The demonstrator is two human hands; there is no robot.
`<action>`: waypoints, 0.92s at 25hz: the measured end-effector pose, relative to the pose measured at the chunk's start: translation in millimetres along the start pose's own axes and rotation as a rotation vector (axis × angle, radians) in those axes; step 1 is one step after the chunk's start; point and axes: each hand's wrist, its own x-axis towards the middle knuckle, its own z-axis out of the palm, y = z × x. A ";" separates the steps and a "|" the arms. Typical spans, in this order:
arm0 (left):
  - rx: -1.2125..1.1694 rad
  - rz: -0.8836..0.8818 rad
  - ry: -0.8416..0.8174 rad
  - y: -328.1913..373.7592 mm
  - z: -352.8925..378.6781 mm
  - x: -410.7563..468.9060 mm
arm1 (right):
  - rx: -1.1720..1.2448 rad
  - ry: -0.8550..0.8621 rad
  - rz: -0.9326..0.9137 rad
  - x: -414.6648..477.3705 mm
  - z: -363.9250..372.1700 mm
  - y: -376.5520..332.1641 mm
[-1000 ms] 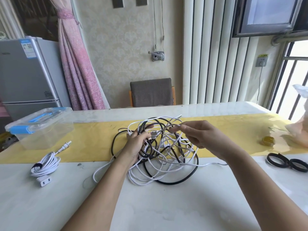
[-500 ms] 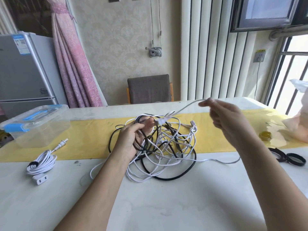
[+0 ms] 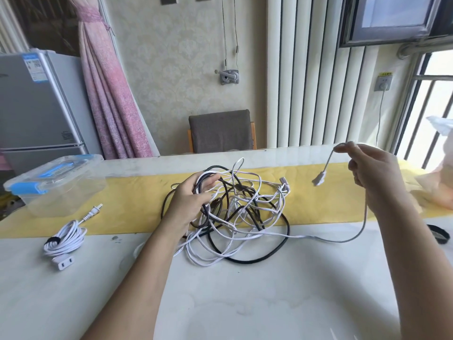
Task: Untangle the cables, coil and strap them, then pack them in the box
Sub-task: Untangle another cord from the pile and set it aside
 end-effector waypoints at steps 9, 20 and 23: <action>0.698 0.283 0.159 15.7 -19.9 -14.5 | -0.939 0.081 -0.172 -13.9 34.7 21.3; 0.863 0.065 -0.033 9.7 -17.7 -13.5 | -0.835 -0.790 -0.491 -101.9 121.9 15.7; 0.809 0.057 0.119 6.9 -18.1 -9.6 | -0.953 -0.813 -0.473 -106.2 126.2 15.9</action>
